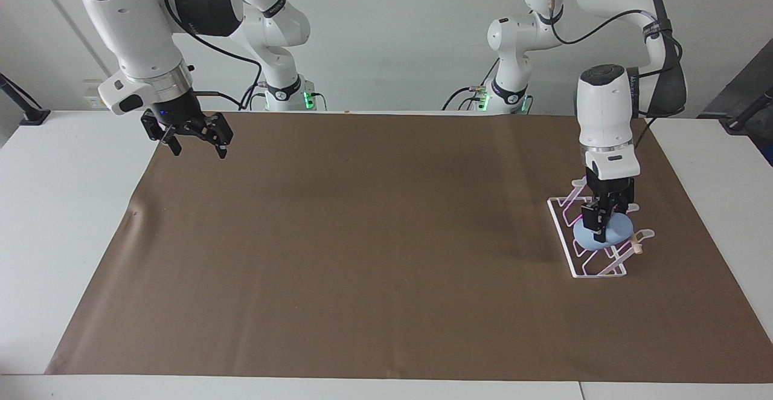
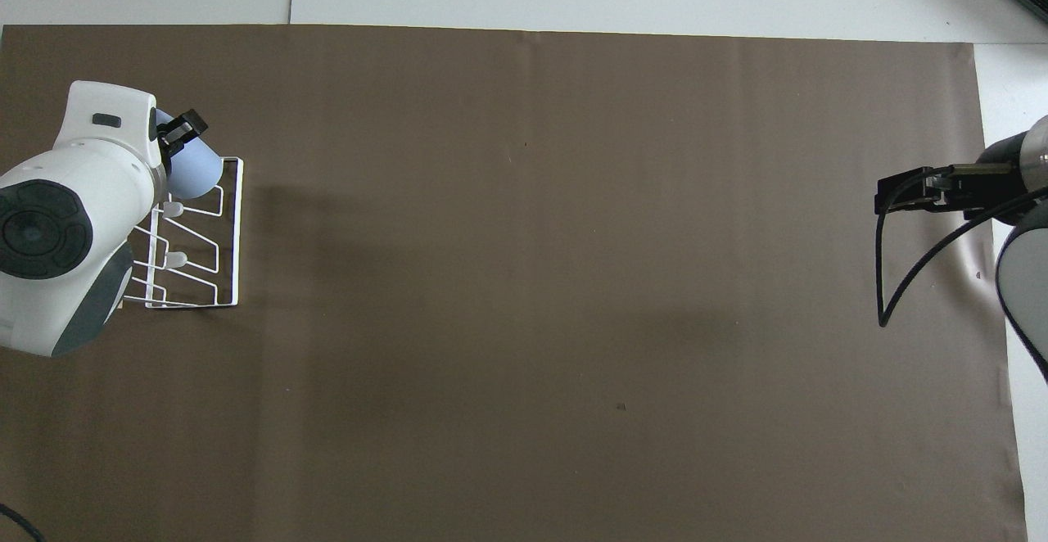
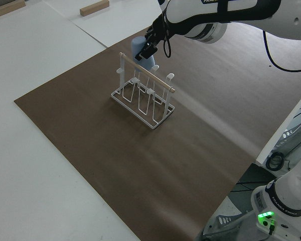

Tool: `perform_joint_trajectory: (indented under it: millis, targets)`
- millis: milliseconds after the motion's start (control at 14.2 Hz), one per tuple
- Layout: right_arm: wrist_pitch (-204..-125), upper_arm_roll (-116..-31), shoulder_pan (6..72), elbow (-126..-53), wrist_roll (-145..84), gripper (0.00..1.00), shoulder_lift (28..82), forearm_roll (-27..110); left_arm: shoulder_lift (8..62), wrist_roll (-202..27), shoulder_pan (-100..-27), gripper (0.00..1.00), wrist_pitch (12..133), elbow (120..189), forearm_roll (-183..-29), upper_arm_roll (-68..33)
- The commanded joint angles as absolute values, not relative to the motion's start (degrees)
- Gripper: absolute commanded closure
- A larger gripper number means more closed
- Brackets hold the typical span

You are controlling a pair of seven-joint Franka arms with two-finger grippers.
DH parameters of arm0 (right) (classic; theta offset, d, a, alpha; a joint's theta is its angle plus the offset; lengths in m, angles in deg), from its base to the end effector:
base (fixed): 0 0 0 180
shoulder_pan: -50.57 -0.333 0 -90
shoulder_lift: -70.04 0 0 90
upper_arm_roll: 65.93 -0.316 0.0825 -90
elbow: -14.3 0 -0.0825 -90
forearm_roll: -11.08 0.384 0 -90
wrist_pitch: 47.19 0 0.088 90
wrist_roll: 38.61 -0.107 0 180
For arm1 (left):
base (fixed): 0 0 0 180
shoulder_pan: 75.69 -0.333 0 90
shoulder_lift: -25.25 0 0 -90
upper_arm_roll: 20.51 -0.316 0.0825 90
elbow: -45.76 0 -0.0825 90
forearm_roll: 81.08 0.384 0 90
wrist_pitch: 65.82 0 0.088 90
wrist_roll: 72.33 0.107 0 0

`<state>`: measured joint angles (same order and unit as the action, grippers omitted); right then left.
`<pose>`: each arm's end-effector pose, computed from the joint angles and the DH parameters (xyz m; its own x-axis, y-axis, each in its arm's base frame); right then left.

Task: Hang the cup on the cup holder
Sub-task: 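Lower the cup onto the top peg with the left gripper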

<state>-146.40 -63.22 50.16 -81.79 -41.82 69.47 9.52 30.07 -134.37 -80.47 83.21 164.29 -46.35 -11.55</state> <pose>0.5687 -0.0252 0.5826 0.9947 -0.0916 0.0459 -0.0928 -0.9954 0.0250 0.5961 -0.0535 0.4382 0.6940 0.4552 0.5578 0.5144 -0.8556 0.0582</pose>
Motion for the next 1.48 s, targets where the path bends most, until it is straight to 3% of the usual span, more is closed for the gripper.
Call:
perform_joint_trajectory:
  millis: [0, 70, 140, 281, 351, 702, 983, 1405]
  targets:
    - [-147.12, -61.36, 50.30, -82.82, -42.92, 0.00, 70.04, 8.17, 27.80, -135.69, -81.84, 1.00, 85.61, 167.92, -44.78, -11.28]
    - [-147.12, -61.36, 50.31, -83.26, -42.92, 0.00, 70.30, 8.18, 27.80, -135.70, -81.85, 0.99, 85.61, 167.93, -44.78, -11.19]
    - [-146.77, -61.36, 50.31, -83.09, -42.83, 0.00, 70.39, 8.18, 27.80, -135.70, -81.85, 0.85, 85.44, 167.84, -44.78, -11.28]
    - [-145.89, -61.36, 50.40, -82.47, -41.69, 0.00, 70.48, 8.18, 27.89, -135.52, -81.76, 0.28, 84.82, 167.14, -44.78, -11.19]
    - [-145.11, -61.28, 50.40, -82.12, -41.60, 0.00, 70.66, 8.09, 27.97, -135.52, -81.67, 0.11, 84.65, 166.87, -44.78, -11.19]
    - [-142.64, -61.36, 50.66, -82.03, -38.00, 0.00, 71.27, 8.35, 27.80, -135.08, -80.97, 0.00, 82.54, 165.56, -44.78, -11.19]
    - [-142.99, -61.19, 50.75, -82.21, -38.17, 0.00, 71.36, 9.05, 25.26, -131.66, -80.44, 0.00, 76.58, 164.50, -44.78, -10.49]
    - [-142.81, -61.19, 50.75, -82.30, -38.17, 0.00, 71.36, 9.05, 22.26, -131.12, -68.33, 0.00, 66.99, 164.59, -50.64, -10.31]
